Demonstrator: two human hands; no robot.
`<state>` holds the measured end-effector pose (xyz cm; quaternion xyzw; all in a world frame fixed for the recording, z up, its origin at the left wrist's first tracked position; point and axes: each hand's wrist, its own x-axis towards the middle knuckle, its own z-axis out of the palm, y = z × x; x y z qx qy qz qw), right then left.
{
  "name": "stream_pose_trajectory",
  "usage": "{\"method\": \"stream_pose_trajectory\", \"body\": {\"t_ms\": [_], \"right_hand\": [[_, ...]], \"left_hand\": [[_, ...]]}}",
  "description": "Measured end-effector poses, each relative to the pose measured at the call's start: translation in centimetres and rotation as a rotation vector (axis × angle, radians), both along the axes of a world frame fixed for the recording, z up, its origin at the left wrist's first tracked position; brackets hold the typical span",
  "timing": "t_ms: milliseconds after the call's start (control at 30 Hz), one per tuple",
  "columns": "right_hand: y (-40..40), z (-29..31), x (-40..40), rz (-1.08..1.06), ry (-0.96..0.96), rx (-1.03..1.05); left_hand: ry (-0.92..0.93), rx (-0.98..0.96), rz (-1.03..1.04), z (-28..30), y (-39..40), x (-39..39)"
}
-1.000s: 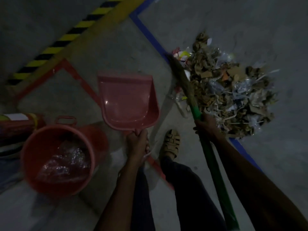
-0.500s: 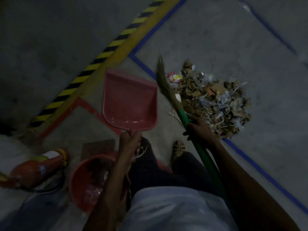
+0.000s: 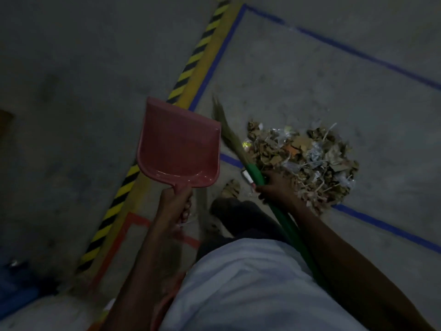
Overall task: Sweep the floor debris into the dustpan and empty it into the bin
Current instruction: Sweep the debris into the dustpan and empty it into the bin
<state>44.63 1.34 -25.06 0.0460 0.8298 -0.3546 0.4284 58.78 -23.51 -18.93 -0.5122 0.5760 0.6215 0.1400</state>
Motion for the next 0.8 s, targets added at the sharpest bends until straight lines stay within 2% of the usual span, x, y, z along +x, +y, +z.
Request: {"method": "stream_pose_trajectory", "body": {"t_ms": [167, 367, 533, 800], "right_hand": [[2.7, -3.3, -2.4, -0.104, -0.002, 0.012], [1.5, 1.5, -5.6, -0.262, 0.103, 0.071], [-0.4, 1.2, -9.6, -0.443, 0.161, 0.165], [-8.1, -3.0, -14.4, -0.699, -0.068, 0.267]], "left_hand": [[0.009, -0.003, -0.181, 3.1, -1.5, -10.2], [0.116, -0.028, -0.424, 4.0, -3.6, -19.9], [0.088, -0.003, -0.676, 2.8, -6.1, -28.1], [0.032, 0.030, -1.045, 0.6, -10.1, -42.8]]}}
